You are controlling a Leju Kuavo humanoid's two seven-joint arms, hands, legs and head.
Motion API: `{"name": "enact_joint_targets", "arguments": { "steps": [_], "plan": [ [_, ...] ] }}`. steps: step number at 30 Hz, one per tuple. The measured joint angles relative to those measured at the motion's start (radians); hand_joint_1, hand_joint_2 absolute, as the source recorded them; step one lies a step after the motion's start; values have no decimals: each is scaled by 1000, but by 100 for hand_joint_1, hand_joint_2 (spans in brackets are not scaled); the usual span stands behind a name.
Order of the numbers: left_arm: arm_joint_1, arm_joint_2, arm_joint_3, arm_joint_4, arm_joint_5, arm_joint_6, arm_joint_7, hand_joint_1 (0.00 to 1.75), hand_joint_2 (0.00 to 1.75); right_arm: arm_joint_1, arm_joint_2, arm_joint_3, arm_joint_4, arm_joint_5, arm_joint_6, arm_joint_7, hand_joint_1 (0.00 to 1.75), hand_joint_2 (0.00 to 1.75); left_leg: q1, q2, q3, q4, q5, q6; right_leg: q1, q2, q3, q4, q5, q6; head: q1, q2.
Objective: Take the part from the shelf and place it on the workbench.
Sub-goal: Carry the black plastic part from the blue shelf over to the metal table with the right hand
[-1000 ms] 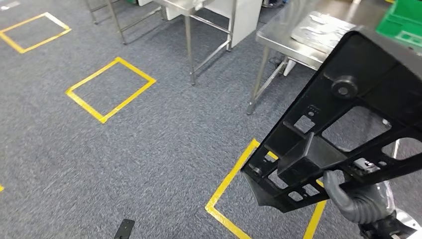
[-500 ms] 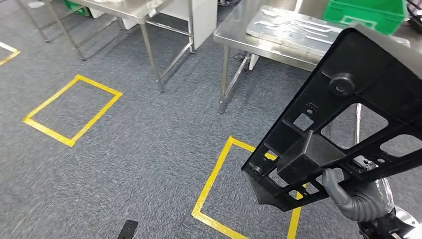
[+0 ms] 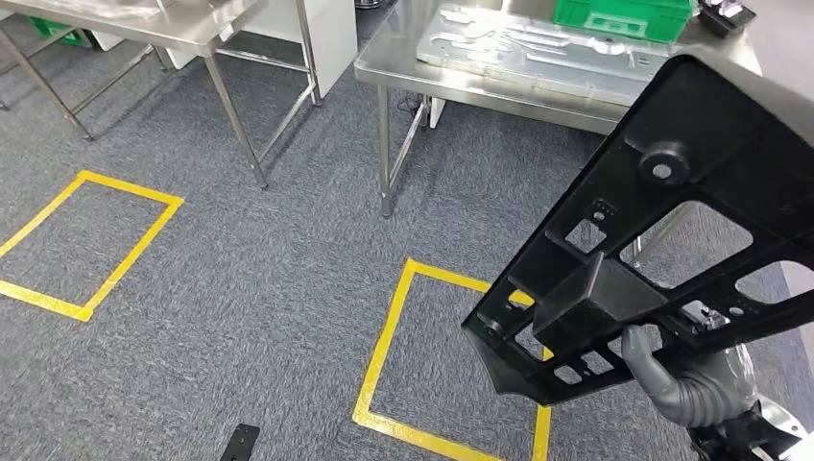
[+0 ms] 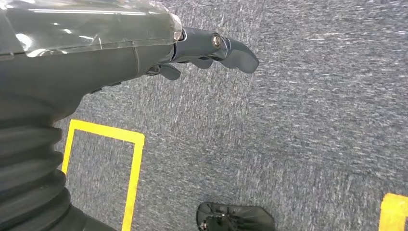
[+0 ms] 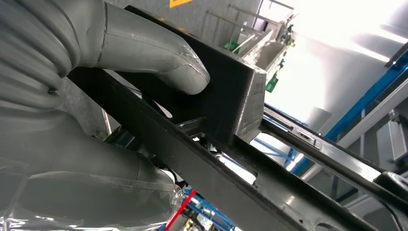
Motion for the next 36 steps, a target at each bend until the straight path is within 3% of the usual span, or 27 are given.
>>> {"name": "enact_joint_targets", "arguments": {
  "steps": [2,4,5,7,8,9,10,12,14,17,19,20,22,23,24,25,26,27,29,30,33,35,36],
  "plan": [
    [-1,-1,0,0,1,1,0,0,175,0,0,0,2,3,-3,-7,175,175,-1,5,5,-4,-2,-12,0,6,2,-5,-1,-10,0,0],
    [-1,-1,1,0,2,2,0,0,175,-1,0,0,4,5,-6,-10,175,175,0,-15,0,19,-21,-21,-5,10,12,-17,3,-21,0,0],
    [0,-1,1,0,2,2,0,0,175,-2,0,0,4,5,-6,-11,175,175,0,-31,-18,61,-46,-24,-8,11,17,-22,5,-25,0,0],
    [2,0,1,0,3,3,-1,0,175,-4,0,0,7,6,-7,-12,175,175,1,-56,-86,196,-106,-25,-7,16,20,-21,2,-31,0,0],
    [4,0,1,0,4,3,-1,0,175,-4,0,0,9,7,-7,-12,175,175,1,-60,-120,255,-123,-25,-6,20,21,-20,1,-32,0,0],
    [6,0,1,0,5,3,0,0,175,-4,1,0,11,7,-7,-12,175,175,1,-60,-141,284,-121,-24,-5,25,21,-18,-2,-33,0,0],
    [7,0,1,0,6,3,0,0,175,-3,1,0,13,7,-7,-12,175,175,1,-61,-141,270,-97,-23,-4,29,23,-15,-5,-33,0,0],
    [8,0,1,0,6,3,0,0,175,-3,1,0,14,7,-7,-12,175,175,0,-64,-93,145,-19,-16,-4,38,29,-7,-15,-30,0,0],
    [7,1,1,0,6,3,0,0,175,-4,1,0,14,8,-7,-12,175,175,-2,-69,-47,37,25,-9,0,44,30,2,-24,-22,0,0],
    [5,1,1,0,6,4,-1,0,175,-4,2,2,15,9,-9,-14,175,175,-6,-71,-39,16,27,7,0,48,27,3,-27,-6,0,0],
    [4,1,1,0,7,5,-1,0,175,-4,2,2,14,10,-10,-16,175,175,-4,-69,-36,7,31,19,-3,42,20,23,-44,5,0,0],
    [4,2,1,0,7,5,-2,0,175,-4,1,2,14,10,-12,-17,175,175,-2,-68,-34,3,33,24,-4,38,5,58,-66,10,0,0],
    [4,2,1,0,7,5,-3,0,175,-3,1,2,16,12,-13,-22,175,175,-2,-66,-33,1,33,28,-8,32,-56,180,-127,18,0,0],
    [4,2,1,0,7,5,-4,0,175,-1,2,3,17,14,-14,-23,175,175,-3,-66,-33,1,32,29,-10,31,-89,240,-148,21,0,0],
    [5,2,1,0,8,5,-4,0,175,0,2,3,19,15,-14,-25,175,175,-3,-65,-33,2,31,29,-11,30,-109,274,-151,22,0,0],
    [6,2,1,0,8,6,-4,0,175,1,2,4,21,16,-14,-25,175,175,-3,-64,-31,2,30,28,-11,29,-112,272,-136,22,0,0],
    [6,2,1,0,8,6,-4,0,175,1,2,5,22,16,-14,-26,175,175,-3,-64,-29,2,28,27,-11,27,-94,230,-103,19,0,0],
    [5,1,2,0,8,6,-4,0,175,1,2,6,23,17,-14,-26,175,175,-4,-64,-26,2,27,26,-10,25,-61,160,-63,14,0,0],
    [5,1,2,0,9,5,-4,0,175,-2,2,8,23,17,-15,-27,175,175,-6,-64,-22,2,23,19,-3,19,-1,37,-16,3,0,0],
    [5,1,2,0,10,4,-4,0,175,-3,2,9,23,17,-15,-27,175,175,-7,-64,-22,2,22,14,1,17,12,6,-10,-3,0,0],
    [4,0,2,0,14,1,-4,0,175,-4,2,11,23,18,-15,-27,175,175,-6,-61,-19,1,18,-3,3,21,18,-9,-10,-16,0,0],
    [3,0,2,0,15,0,-4,0,175,-6,2,12,22,18,-15,-27,175,175,-6,-61,-34,44,-11,-12,-2,21,26,-21,-7,-28,0,0],
    [3,0,2,0,16,0,-4,0,175,-7,3,13,23,18,-15,-28,175,175,-6,-62,-58,96,-39,-15,-4,21,30,-24,-7,-33,0,0]
  ]
}}
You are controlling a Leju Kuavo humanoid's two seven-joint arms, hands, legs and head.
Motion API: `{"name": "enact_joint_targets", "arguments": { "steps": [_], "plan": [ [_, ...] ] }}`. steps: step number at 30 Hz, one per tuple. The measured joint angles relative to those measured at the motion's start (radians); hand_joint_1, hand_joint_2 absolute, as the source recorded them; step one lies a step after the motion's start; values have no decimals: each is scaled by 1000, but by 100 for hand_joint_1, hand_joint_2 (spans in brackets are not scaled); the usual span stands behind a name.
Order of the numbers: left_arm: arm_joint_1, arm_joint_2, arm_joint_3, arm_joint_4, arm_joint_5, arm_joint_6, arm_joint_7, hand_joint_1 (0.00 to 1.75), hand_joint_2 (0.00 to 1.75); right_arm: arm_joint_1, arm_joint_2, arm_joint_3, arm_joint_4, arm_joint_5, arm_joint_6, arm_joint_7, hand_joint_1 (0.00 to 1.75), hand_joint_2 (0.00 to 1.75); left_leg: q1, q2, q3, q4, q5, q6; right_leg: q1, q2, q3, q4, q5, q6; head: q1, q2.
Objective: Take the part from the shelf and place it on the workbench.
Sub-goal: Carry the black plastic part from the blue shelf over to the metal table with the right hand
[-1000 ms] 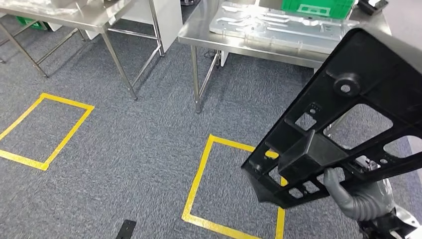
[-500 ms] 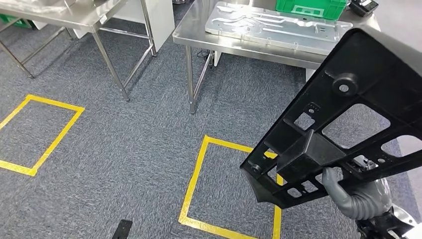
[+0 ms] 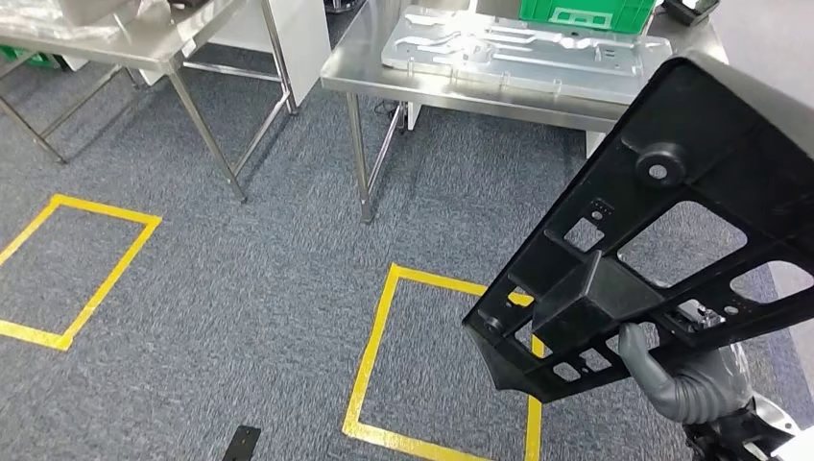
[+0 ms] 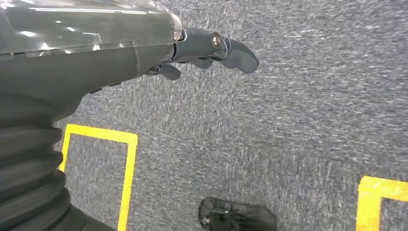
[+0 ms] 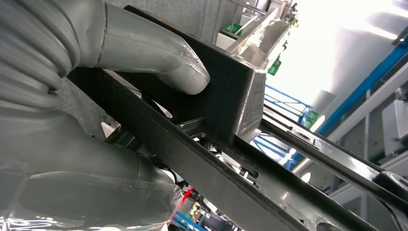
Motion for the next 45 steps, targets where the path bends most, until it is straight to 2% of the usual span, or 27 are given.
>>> {"name": "enact_joint_targets", "arguments": {
  "steps": [2,3,4,5,7,8,10,14,15,17,18,19,20,22,23,25,28,29,31,33,34,35,36,38,40,43,45],
  "plan": [
    [1,1,0,0,0,-1,0,0,175,-1,0,0,2,0,0,0,175,175,1,-1,-67,136,-59,-4,2,1,2,1,-4,-7,0,0],
    [3,1,0,0,0,-1,0,0,175,0,1,1,4,0,0,0,175,175,2,-1,-93,182,-69,-5,3,2,3,2,-7,-8,0,0],
    [3,1,0,0,0,-2,0,0,175,1,1,1,6,0,0,-1,175,175,2,-1,-101,191,-59,-5,3,4,5,4,-10,-7,0,0],
    [4,1,0,0,0,-2,0,0,175,2,1,1,7,0,0,-1,175,175,2,0,-88,159,-31,-5,3,6,8,6,-14,-5,0,0],
    [4,2,0,0,0,-3,0,0,175,3,1,1,8,0,0,-2,175,175,2,-2,-24,23,37,1,4,9,16,13,-25,1,0,0],
    [3,2,0,0,0,-3,0,0,175,2,1,1,8,0,0,-2,175,175,1,-3,3,-34,55,5,5,11,18,18,-31,6,0,0],
    [3,2,0,0,-1,-3,0,0,175,2,1,2,8,0,0,-3,175,175,-1,-4,25,-82,55,15,9,13,19,24,-37,16,0,0],
    [3,3,1,0,-6,-5,1,0,175,4,0,3,8,0,-4,-4,175,175,3,-4,46,-96,51,38,6,11,7,65,-51,38,0,0],
    [2,4,1,0,-6,-6,1,0,175,4,0,3,7,0,-5,-5,175,175,5,-4,52,-99,49,41,3,9,-18,111,-72,43,0,0],
    [2,4,1,0,-7,-9,1,0,175,7,0,3,7,0,-6,-6,175,175,4,-4,61,-100,41,45,-1,7,-97,239,-122,51,0,0],
    [2,4,1,0,-7,-10,1,0,175,10,0,3,7,0,-7,-6,175,175,4,-4,66,-100,36,45,-3,7,-137,292,-135,54,0,0],
    [3,4,1,0,-7,-11,1,0,175,13,0,3,7,0,-7,-6,175,175,4,-4,72,-100,30,44,-5,6,-159,309,-126,56,0,0],
    [4,4,1,0,-7,-11,1,0,175,14,0,3,7,0,-7,-6,175,175,4,-4,82,-100,22,42,-6,6,-162,288,-96,56,0,0],
    [5,4,2,0,-7,-12,1,0,175,15,0,3,8,0,-7,-6,175,175,4,-4,105,-102,5,37,-6,3,-121,166,-3,49,0,0],
    [4,4,2,0,-7,-12,1,0,175,15,0,3,8,0,-7,-6,175,175,4,-4,115,-103,-2,33,-3,1,-101,110,20,44,0,0],
    [3,4,2,0,-7,-13,1,0,175,15,0,3,7,0,-8,-6,175,175,3,-3,128,-105,-14,21,6,-3,-80,51,26,28,0,0],
    [3,4,2,0,-9,-14,2,0,175,16,0,3,6,0,-9,-6,175,175,1,0,146,-88,-20,0,6,0,-55,34,14,5,0,0],
    [1,4,2,0,-9,-14,2,0,175,15,0,3,5,0,-9,-6,175,175,2,0,139,-62,-25,-4,4,1,-42,30,9,-1,0,0],
    [-2,5,2,0,-9,-15,2,0,175,12,1,3,5,0,-10,-6,175,175,3,-1,83,40,-55,-7,3,1,-19,26,-4,-10,0,0],
    [0,5,2,0,-10,-15,2,0,175,13,1,3,5,1,-10,-6,175,175,4,-2,-3,151,-103,-10,6,3,-2,26,-21,-16,-1,0],
    [2,5,2,0,-10,-15,2,0,175,13,1,3,5,1,-10,-5,175,175,4,-2,-34,175,-116,-12,7,6,8,27,-31,-16,-1,0],
    [5,5,2,0,-11,-15,2,0,175,14,1,3,5,1,-10,-5,175,175,3,-2,-51,167,-111,-12,8,8,22,27,-41,-16,-1,0],
    [6,6,2,0,-11,-15,1,0,175,15,1,3,5,1,-10,-5,175,175,3,-2,-54,127,-82,-10,9,10,38,27,-53,-14,-1,0],
    [8,7,1,0,-12,-15,0,0,175,14,1,3,6,1,-9,-4,175,175,-1,-3,-40,12,22,2,12,12,69,28,-78,-10,0,0],
    [9,9,1,0,-14,-14,-1,0,175,15,1,4,7,1,-10,-4,175,175,-7,-3,-29,-51,85,14,12,14,85,28,-96,1,1,0],
    [9,9,2,0,-16,-13,-1,0,175,15,1,5,7,2,-10,-4,175,175,-6,-5,-7,-73,85,31,12,16,90,44,-92,20,2,0],
    [7,9,2,0,-17,-12,-1,0,175,12,1,5,6,0,-10,-6,175,175,-1,-7,22,-93,79,40,10,13,53,114,-90,32,3,0]
  ]
}}
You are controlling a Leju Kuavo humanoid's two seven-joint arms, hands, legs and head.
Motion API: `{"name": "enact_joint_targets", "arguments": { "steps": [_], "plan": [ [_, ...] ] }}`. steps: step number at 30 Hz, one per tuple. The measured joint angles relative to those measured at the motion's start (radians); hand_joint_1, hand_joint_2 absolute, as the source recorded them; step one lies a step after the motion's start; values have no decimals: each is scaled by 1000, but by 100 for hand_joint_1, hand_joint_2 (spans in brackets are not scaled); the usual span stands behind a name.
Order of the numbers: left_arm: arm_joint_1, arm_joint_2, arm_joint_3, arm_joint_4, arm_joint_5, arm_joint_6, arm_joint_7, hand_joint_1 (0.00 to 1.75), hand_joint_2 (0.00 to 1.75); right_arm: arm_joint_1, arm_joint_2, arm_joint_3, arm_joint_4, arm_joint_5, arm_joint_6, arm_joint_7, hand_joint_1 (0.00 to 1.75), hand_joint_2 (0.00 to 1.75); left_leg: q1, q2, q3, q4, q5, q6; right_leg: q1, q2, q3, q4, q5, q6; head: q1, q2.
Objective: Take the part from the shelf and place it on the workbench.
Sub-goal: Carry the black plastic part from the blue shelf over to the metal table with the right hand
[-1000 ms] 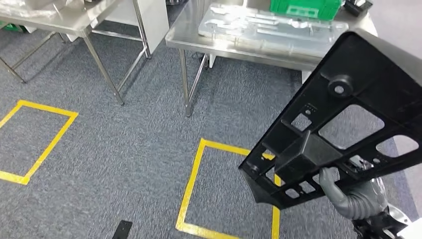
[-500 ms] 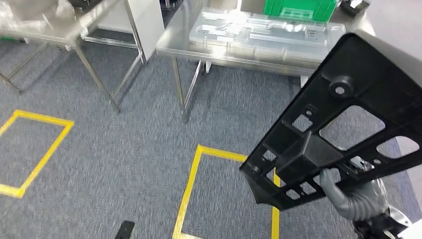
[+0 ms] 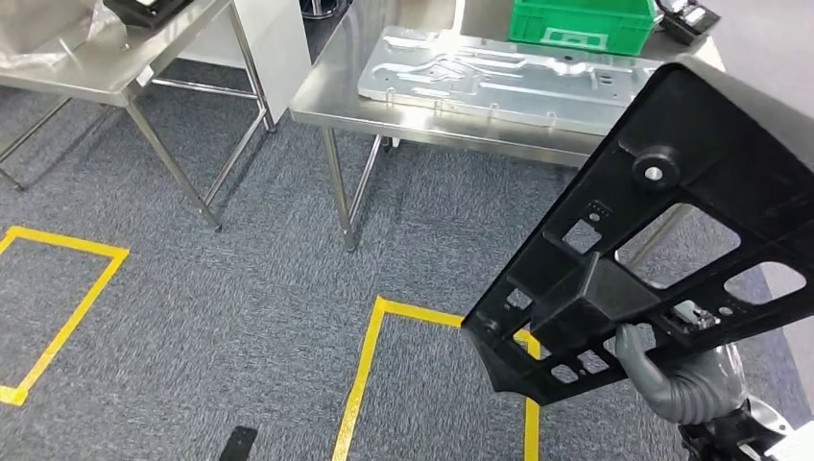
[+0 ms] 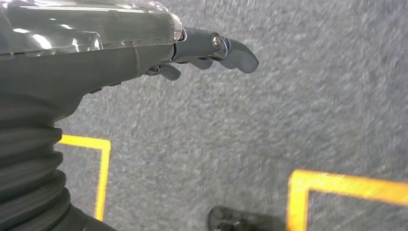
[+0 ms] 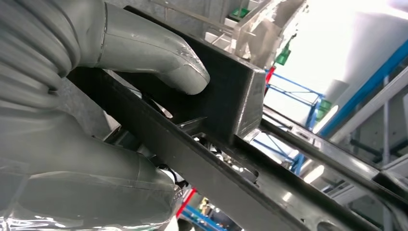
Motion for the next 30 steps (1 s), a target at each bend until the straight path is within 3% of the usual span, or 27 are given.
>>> {"name": "enact_joint_targets", "arguments": {
  "steps": [3,5,6,7,8,10,11,14,16,18,20,21,23,25,27,30],
  "plan": [
    [-2,0,0,0,0,0,0,0,175,0,0,0,1,-1,0,-2,175,175,3,-2,36,-14,-20,3,-12,-3,-126,155,-59,18,0,0],
    [1,0,0,0,0,0,0,0,175,2,0,0,2,0,0,-2,175,175,6,-4,62,-14,-42,-2,-20,-6,-178,171,-83,26,0,0],
    [1,-1,0,0,0,0,0,0,175,2,0,0,2,0,0,-2,175,175,8,-5,78,-14,-54,-5,-23,-8,-182,138,-64,29,0,0],
    [2,-1,0,0,0,0,0,0,175,2,0,0,2,0,0,-2,175,175,9,-5,94,-15,-67,-10,-26,-11,-175,82,-18,30,0,0],
    [2,-1,0,0,0,0,0,0,175,2,0,0,2,-1,0,-2,175,175,11,-5,110,-14,-81,-15,-28,-16,-167,20,48,30,0,0],
    [0,-1,0,0,0,1,0,0,175,4,0,0,4,0,0,-2,175,175,10,-6,129,-23,-102,-28,-24,-24,-154,-59,133,20,1,0],
    [0,-1,0,0,-1,1,1,0,175,5,0,0,4,0,0,-2,175,175,10,-5,139,-24,-106,-36,-22,-24,-151,-74,146,12,0,0],
    [-3,-1,0,0,-1,3,1,0,175,5,0,-1,1,-1,-1,-3,175,175,11,-3,153,0,-98,-56,-21,-15,-117,-88,132,-16,-1,0],
    [-6,-1,0,0,-1,3,1,0,175,4,0,-1,-1,-1,-2,-4,175,175,13,-2,104,98,-112,-58,-19,-14,-91,-92,118,-31,-1,0],
    [-7,-1,0,0,-1,2,1,0,175,4,0,-1,-1,-1,-2,-4,175,175,12,-2,14,226,-170,-60,-14,-13,-74,-92,101,-40,-1,0],
    [-3,-1,0,0,-2,2,1,0,175,5,0,-1,-1,0,-3,-4,175,175,8,-2,-46,269,-212,-56,-6,-9,-52,-92,83,-45,-1,0],
    [-2,-1,0,0,-2,2,1,0,175,6,0,-1,-1,0,-4,-4,175,175,5,-3,-53,244,-200,-49,-2,-7,-39,-93,74,-46,-1,0],
    [-1,0,0,0,-2,1,1,0,175,5,0,-1,-1,0,-6,-4,175,175,-9,-3,-33,123,-102,-19,6,-6,-15,-93,56,-48,-1,0],
    [-1,5,0,0,-2,-1,1,0,175,5,0,-1,-2,0,-6,-2,175,175,-25,-14,-12,31,-35,8,10,-1,-1,-94,41,-43,-1,0],
    [0,8,0,0,-2,-2,1,0,175,6,0,-1,-5,1,-7,1,175,175,-30,-25,-2,3,-28,17,11,5,6,-86,42,-32,-1,0],
    [-2,4,0,0,-1,-3,1,0,175,3,0,-2,-10,0,-7,3,175,175,-20,-20,32,-23,2,21,10,2,-3,-42,33,-17,-1,0]
  ]
}}
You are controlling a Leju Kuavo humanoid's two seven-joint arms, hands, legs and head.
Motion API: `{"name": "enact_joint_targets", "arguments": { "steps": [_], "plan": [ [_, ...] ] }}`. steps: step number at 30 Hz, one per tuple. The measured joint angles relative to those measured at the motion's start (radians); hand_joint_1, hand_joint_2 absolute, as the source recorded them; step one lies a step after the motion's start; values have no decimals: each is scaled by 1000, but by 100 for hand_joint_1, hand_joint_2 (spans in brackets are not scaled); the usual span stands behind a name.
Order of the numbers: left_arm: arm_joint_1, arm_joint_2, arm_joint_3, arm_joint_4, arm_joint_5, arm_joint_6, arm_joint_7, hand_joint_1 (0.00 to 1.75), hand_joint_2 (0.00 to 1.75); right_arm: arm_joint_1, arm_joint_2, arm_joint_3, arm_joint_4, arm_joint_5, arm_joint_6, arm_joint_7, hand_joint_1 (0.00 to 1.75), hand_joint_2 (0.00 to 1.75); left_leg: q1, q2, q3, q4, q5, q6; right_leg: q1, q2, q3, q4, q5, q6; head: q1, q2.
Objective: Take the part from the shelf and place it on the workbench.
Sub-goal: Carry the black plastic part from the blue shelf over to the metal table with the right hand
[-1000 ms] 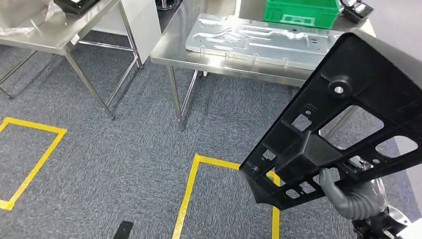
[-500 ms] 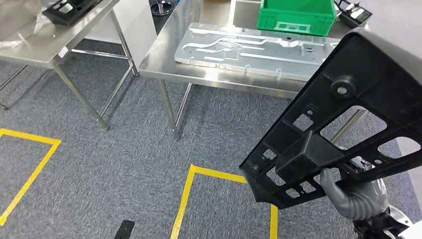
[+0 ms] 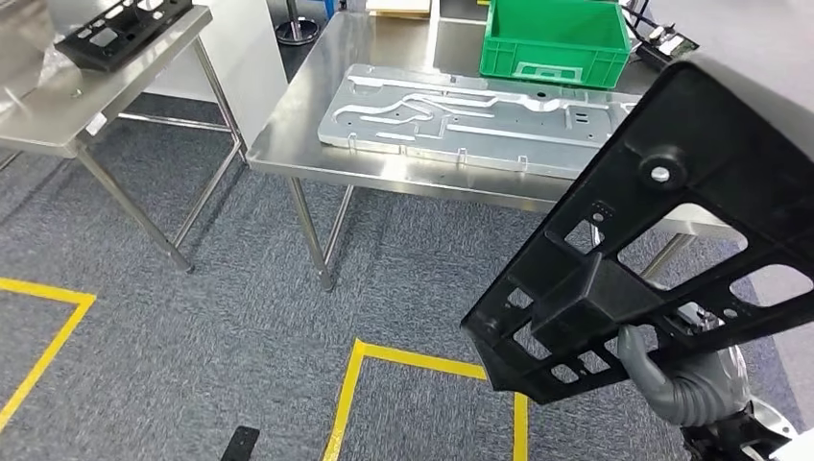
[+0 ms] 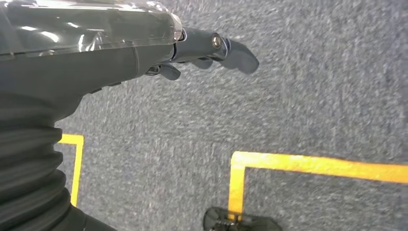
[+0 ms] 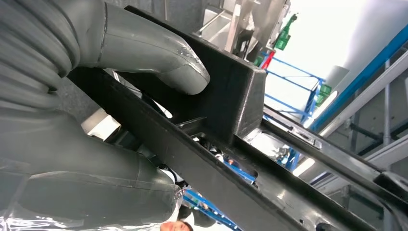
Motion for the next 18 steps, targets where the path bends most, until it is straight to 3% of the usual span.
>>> {"name": "enact_joint_targets", "arguments": {
  "steps": [2,4,5,6,9,11,13,15,16,18],
  "plan": [
    [-3,-1,0,0,0,-1,0,0,175,-2,-1,-1,-1,0,0,0,175,175,5,3,12,-4,0,-2,-8,-3,-55,95,-45,11,1,0],
    [-3,-1,0,0,2,-1,0,0,175,-2,-1,-1,-1,-1,1,1,175,175,8,3,16,-4,-8,-5,-21,-5,-134,197,-93,25,0,0],
    [-2,-2,0,0,2,-1,0,0,175,-2,-1,-1,-1,0,2,2,175,175,11,2,21,-3,-14,-9,-27,-6,-159,213,-97,33,0,0],
    [0,-2,0,0,3,-1,1,0,175,-1,-1,-1,0,-1,2,2,175,175,14,1,29,-3,-22,-13,-33,-7,-166,195,-80,41,0,0],
    [2,-3,1,0,4,0,1,0,175,-1,-1,-1,1,-1,2,1,175,175,24,-1,61,-2,-50,-32,-46,-15,-120,16,51,55,1,0],
    [2,-4,1,0,7,2,1,0,175,-1,-1,0,3,-2,2,1,175,175,25,-2,73,-2,-66,-50,-42,-17,-104,-41,84,43,1,0],
    [0,-4,1,0,9,4,0,0,175,0,-1,1,4,-1,2,1,175,175,24,-2,84,1,-73,-65,-38,-15,-98,-40,74,21,2,0],
    [-1,-4,1,0,9,4,-1,0,175,-1,-1,1,4,-1,2,1,175,175,26,3,78,37,-80,-75,-40,-14,-79,-43,68,4,2,0],
    [-3,-4,1,0,9,4,-1,0,175,-2,-1,1,4,-1,2,1,175,175,27,6,54,83,-92,-78,-39,-15,-68,-45,62,-3,1,0],
    [-4,-4,0,0,9,4,-1,0,175,-3,-1,1,4,-1,2,0,175,175,28,12,-28,214,-138,-82,-35,-16,-52,-46,46,-13,1,0]
  ]
}}
